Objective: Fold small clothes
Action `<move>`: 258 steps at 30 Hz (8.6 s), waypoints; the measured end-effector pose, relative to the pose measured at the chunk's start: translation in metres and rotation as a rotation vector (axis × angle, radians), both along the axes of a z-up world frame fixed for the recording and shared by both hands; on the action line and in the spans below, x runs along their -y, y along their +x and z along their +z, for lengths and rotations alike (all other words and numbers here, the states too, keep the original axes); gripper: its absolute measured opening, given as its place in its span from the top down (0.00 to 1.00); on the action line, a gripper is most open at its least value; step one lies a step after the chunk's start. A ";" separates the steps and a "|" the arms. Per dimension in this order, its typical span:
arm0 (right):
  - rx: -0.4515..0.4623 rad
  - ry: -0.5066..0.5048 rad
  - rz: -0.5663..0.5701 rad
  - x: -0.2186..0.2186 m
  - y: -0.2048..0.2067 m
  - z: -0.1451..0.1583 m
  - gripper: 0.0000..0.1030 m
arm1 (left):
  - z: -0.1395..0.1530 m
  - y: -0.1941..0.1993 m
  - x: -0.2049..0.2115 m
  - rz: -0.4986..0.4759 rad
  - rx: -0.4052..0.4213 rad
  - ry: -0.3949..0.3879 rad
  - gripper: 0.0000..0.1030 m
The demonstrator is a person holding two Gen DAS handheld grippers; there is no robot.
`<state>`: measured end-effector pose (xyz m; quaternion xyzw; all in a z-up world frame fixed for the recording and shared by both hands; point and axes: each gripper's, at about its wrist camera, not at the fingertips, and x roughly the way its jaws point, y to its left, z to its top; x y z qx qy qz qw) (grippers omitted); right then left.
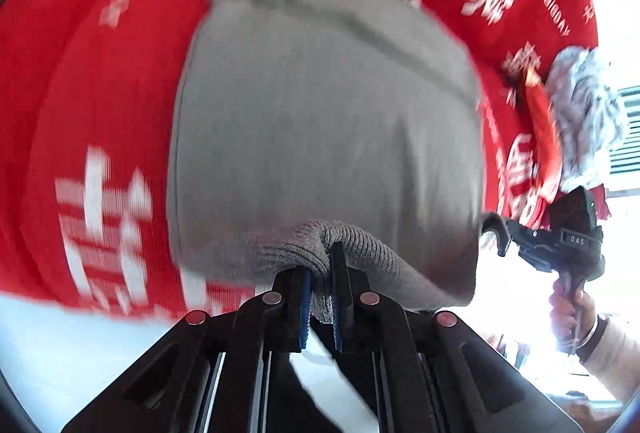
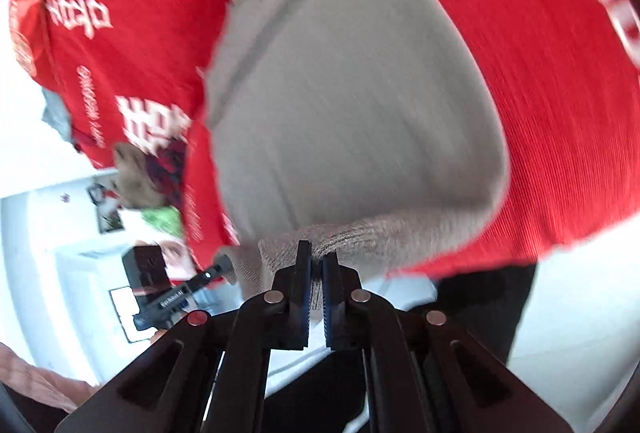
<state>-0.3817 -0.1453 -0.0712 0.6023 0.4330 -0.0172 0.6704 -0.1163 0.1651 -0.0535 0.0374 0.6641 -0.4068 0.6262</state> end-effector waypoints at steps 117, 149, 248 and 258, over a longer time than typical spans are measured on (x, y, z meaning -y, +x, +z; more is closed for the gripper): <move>-0.408 -0.229 -0.261 0.117 0.083 -0.021 0.85 | -0.052 0.146 0.055 0.135 0.376 0.425 0.21; -0.123 -0.514 0.302 -0.062 0.465 -0.026 0.79 | -0.034 0.201 -0.020 0.367 0.317 0.292 0.00; -0.147 0.031 0.124 -0.077 0.224 -0.016 0.88 | -0.056 0.212 0.187 -0.032 -0.037 0.074 0.23; -0.185 -0.458 0.123 0.021 0.254 0.013 0.91 | -0.047 0.207 0.191 -0.020 0.075 0.147 0.75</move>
